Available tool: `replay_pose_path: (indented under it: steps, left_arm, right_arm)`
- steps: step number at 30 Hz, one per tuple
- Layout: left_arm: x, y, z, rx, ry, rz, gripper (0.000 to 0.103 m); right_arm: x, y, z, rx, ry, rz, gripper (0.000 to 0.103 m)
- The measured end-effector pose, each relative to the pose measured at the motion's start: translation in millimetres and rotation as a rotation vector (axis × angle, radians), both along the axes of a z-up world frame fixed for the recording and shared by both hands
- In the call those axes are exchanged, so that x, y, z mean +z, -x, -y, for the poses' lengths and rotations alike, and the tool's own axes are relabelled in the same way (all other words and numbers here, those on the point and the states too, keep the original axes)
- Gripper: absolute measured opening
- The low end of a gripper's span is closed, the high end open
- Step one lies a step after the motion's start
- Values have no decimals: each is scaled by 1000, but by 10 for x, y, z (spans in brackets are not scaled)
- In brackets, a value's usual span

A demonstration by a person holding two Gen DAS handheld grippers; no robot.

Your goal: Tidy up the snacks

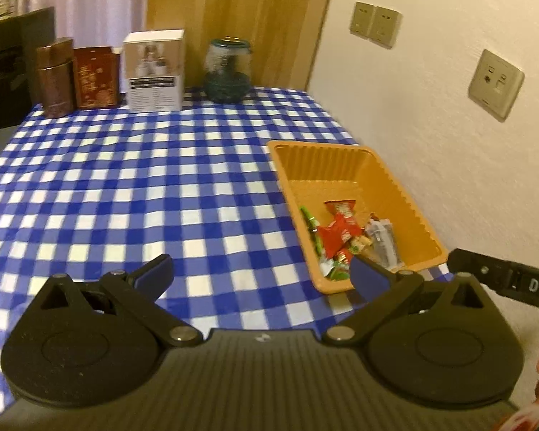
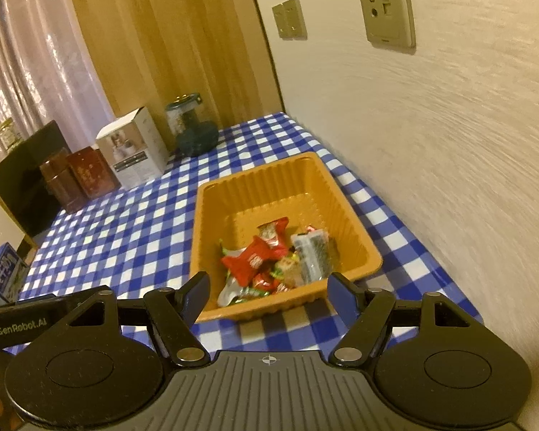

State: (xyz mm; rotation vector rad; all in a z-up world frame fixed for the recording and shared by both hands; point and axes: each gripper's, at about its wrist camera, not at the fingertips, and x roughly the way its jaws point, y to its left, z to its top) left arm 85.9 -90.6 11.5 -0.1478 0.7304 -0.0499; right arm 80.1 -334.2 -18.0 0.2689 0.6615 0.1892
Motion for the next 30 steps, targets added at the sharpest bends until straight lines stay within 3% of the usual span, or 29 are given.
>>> replay_pose_path:
  steps: [14, 30]
  left_arm:
    - [134, 479, -209, 15, -45, -4, 103]
    - [194, 780, -197, -26, -56, -15, 103]
  right_arm:
    - [114, 468, -256, 26, 99, 4, 72]
    - [124, 743, -272, 18, 117, -27, 72]
